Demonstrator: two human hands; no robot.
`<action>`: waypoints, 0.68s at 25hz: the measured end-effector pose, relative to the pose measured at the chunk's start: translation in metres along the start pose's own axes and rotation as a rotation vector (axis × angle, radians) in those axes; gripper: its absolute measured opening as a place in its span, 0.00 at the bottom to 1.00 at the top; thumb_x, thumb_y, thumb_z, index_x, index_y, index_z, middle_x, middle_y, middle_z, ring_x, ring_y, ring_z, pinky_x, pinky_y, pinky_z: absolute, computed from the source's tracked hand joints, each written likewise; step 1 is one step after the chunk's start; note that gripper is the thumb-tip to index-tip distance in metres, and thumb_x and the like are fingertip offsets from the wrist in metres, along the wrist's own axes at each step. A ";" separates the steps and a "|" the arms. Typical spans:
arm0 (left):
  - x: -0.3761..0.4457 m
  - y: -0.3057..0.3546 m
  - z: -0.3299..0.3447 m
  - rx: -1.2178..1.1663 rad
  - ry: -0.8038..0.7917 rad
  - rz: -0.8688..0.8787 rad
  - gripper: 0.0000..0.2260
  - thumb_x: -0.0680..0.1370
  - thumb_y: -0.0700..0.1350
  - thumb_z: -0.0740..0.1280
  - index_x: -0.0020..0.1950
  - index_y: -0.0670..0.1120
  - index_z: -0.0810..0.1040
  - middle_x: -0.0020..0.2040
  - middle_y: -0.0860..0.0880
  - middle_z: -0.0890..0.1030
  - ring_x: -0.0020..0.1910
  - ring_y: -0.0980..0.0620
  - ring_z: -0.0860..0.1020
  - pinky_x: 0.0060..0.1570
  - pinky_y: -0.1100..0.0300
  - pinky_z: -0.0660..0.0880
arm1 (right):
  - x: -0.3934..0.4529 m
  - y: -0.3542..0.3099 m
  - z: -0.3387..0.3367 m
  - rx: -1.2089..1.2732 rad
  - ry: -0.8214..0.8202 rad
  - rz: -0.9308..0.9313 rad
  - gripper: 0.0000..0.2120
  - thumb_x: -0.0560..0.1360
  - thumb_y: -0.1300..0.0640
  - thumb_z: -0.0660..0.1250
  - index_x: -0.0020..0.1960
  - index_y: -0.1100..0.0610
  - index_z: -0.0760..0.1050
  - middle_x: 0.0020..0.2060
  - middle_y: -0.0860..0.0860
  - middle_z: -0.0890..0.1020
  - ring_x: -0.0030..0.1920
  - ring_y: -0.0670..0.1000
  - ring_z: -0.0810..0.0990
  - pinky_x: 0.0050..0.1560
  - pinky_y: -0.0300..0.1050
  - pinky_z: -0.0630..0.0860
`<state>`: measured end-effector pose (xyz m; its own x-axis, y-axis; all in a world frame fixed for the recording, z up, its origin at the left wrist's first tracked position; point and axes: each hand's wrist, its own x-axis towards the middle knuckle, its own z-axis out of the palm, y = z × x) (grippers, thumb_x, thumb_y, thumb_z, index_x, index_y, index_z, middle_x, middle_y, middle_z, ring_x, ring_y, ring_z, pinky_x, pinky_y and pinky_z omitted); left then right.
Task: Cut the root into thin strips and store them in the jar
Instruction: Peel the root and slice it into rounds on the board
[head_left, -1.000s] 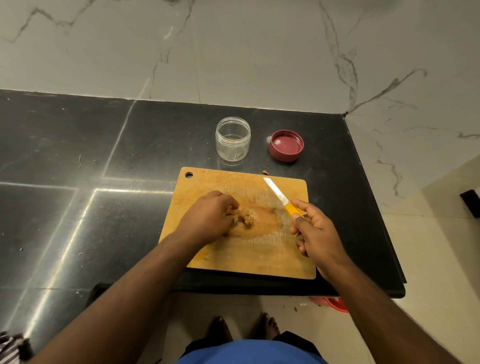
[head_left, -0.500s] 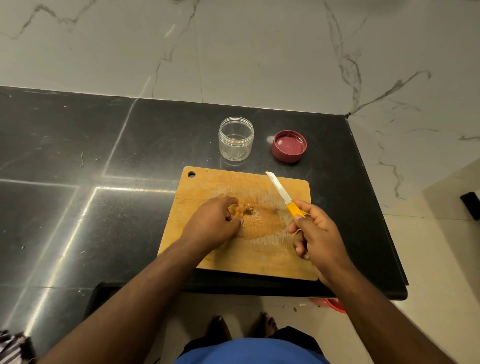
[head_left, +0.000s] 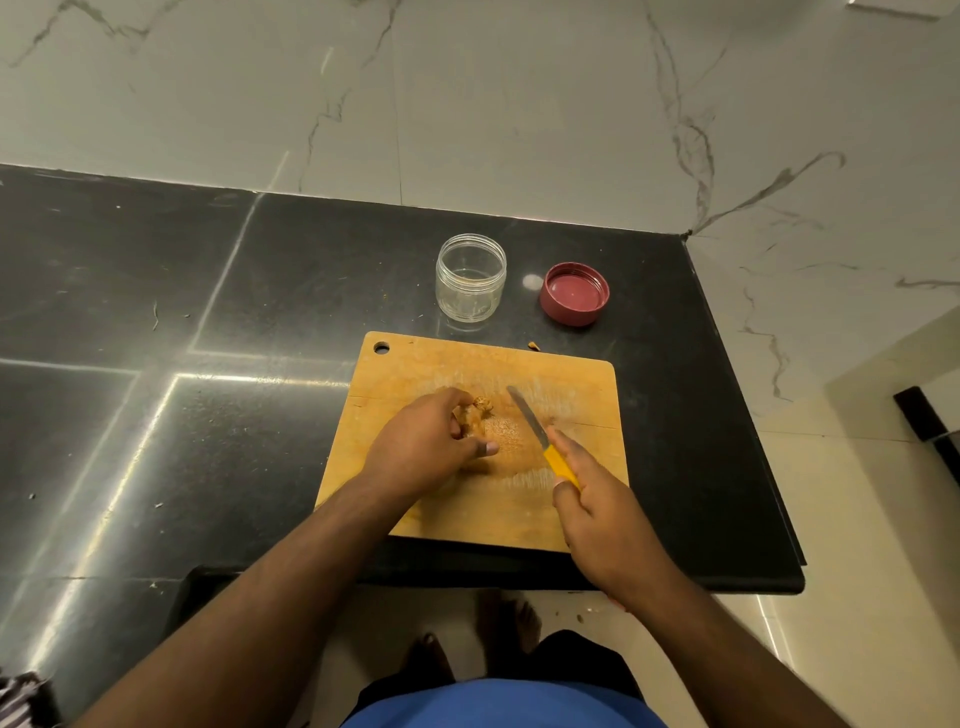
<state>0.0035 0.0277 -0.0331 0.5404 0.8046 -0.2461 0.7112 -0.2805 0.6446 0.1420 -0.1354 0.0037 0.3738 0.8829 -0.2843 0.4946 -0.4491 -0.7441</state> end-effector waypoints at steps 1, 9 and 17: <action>0.000 0.000 0.000 0.004 -0.004 0.012 0.32 0.73 0.59 0.75 0.73 0.54 0.70 0.46 0.56 0.75 0.43 0.58 0.74 0.39 0.60 0.70 | -0.001 -0.002 0.002 -0.041 0.000 -0.032 0.26 0.84 0.56 0.56 0.79 0.43 0.56 0.71 0.42 0.67 0.63 0.37 0.70 0.58 0.29 0.67; 0.002 0.003 0.000 0.031 -0.012 0.023 0.27 0.76 0.53 0.73 0.74 0.56 0.71 0.50 0.55 0.72 0.44 0.57 0.72 0.41 0.60 0.69 | 0.008 -0.009 0.010 -0.253 -0.071 -0.121 0.27 0.84 0.54 0.53 0.80 0.45 0.49 0.70 0.48 0.69 0.62 0.43 0.70 0.62 0.37 0.68; 0.013 0.005 0.004 0.063 0.075 -0.028 0.16 0.79 0.52 0.67 0.67 0.61 0.75 0.63 0.54 0.72 0.55 0.54 0.76 0.49 0.57 0.79 | 0.014 -0.003 -0.005 -0.243 -0.087 -0.126 0.26 0.84 0.54 0.53 0.80 0.46 0.50 0.74 0.48 0.66 0.69 0.45 0.67 0.66 0.37 0.64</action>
<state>0.0157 0.0349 -0.0358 0.4860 0.8491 -0.2071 0.7538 -0.2873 0.5910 0.1492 -0.1225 0.0049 0.2335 0.9376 -0.2576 0.7103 -0.3454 -0.6133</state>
